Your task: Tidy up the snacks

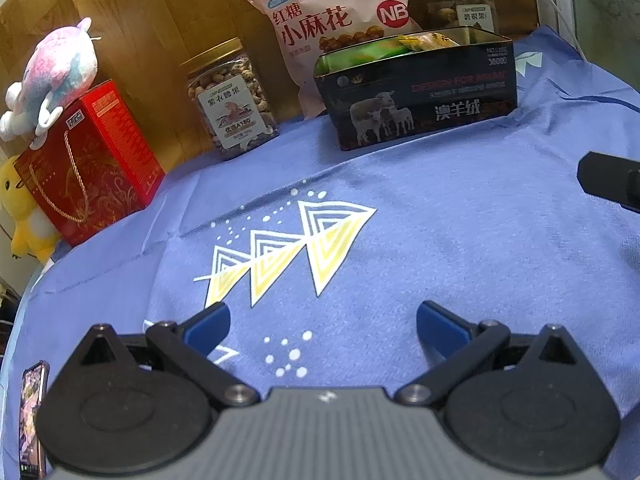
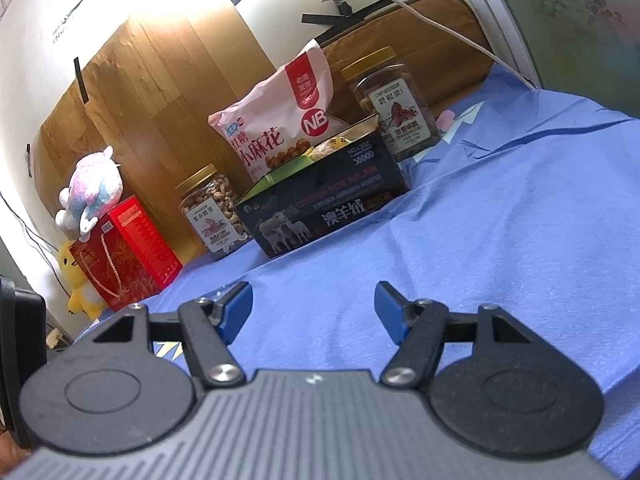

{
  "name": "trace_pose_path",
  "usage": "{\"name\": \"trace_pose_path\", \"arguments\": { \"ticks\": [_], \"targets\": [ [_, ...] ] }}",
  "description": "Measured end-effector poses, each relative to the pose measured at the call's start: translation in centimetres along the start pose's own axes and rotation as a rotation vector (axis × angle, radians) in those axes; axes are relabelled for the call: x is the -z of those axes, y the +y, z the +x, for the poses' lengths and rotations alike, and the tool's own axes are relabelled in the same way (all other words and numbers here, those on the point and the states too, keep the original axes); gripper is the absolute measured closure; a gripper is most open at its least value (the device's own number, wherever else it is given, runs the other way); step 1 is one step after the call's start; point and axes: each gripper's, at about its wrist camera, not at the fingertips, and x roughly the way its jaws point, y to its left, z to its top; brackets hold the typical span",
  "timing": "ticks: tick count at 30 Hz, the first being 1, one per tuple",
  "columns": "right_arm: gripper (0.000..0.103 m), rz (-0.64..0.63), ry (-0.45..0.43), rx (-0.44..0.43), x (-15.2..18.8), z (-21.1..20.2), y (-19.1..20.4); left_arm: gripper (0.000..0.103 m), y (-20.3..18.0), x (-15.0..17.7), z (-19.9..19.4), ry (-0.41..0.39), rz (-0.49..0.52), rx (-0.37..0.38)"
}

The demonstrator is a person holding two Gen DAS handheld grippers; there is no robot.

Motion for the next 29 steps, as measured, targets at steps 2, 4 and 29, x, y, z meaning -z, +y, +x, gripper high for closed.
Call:
{"name": "trace_pose_path", "arguments": {
  "ticks": [2, 4, 29],
  "targets": [
    [0.033, 0.006, -0.003, 0.000, 0.0, -0.1, -0.2, 0.000, -0.2, -0.1, 0.0, -0.001, 0.008, -0.006],
    [0.033, 0.013, -0.005, -0.002, -0.1, -0.1, -0.4, 0.000, -0.5, -0.2, -0.1, -0.001, 0.016, -0.011],
    [0.033, 0.063, -0.053, 0.020, -0.5, -1.0, -2.2, 0.000, -2.8, -1.6, -0.7, -0.029, 0.077, 0.071]
  ]
}}
